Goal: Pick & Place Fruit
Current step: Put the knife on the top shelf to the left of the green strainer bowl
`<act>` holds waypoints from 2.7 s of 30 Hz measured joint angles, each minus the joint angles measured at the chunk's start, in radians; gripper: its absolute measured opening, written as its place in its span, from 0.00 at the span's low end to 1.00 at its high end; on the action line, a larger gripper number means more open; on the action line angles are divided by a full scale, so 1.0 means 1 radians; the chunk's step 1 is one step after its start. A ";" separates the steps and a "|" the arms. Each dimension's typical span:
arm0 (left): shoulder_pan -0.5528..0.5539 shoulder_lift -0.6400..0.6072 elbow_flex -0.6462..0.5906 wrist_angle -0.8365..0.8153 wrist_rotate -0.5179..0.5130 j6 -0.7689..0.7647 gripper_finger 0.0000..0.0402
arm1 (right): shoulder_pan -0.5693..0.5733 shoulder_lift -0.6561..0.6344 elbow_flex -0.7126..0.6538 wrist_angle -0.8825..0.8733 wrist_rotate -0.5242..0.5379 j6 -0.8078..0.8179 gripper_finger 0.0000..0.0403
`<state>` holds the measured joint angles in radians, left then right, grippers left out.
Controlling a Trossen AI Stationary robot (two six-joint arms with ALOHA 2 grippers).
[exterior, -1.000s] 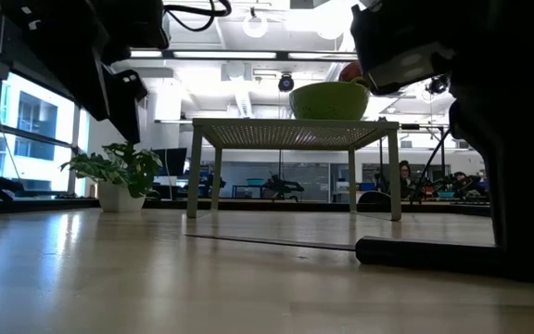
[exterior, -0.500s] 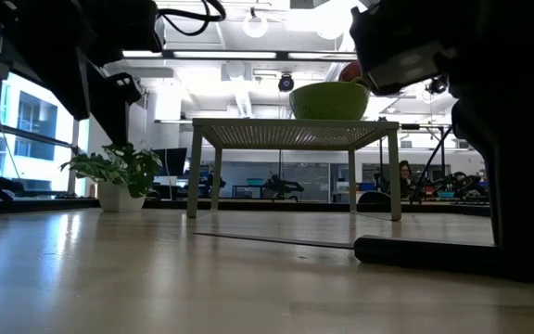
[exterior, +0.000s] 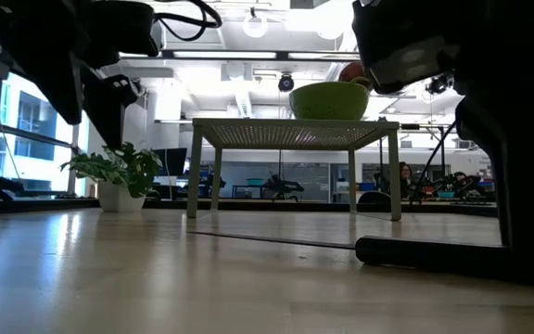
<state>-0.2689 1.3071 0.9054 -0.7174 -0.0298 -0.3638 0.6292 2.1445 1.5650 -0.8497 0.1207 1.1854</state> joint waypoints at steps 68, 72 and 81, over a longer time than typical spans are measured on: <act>-0.072 -0.001 0.000 0.514 -0.265 0.093 0.97 | -0.200 -0.289 0.001 -0.124 0.659 -0.010 0.17; -0.072 -0.001 0.000 0.529 -0.377 0.063 0.97 | -0.225 -0.289 0.001 -0.118 0.704 -0.038 0.17; -0.071 -0.001 0.000 0.556 -0.527 0.106 0.97 | -0.253 -0.289 0.001 0.038 0.742 -0.240 0.17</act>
<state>-0.3401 1.3064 0.9051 -0.1616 -0.5567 -0.2583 0.3767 1.8557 1.5658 -0.8119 0.8624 0.9457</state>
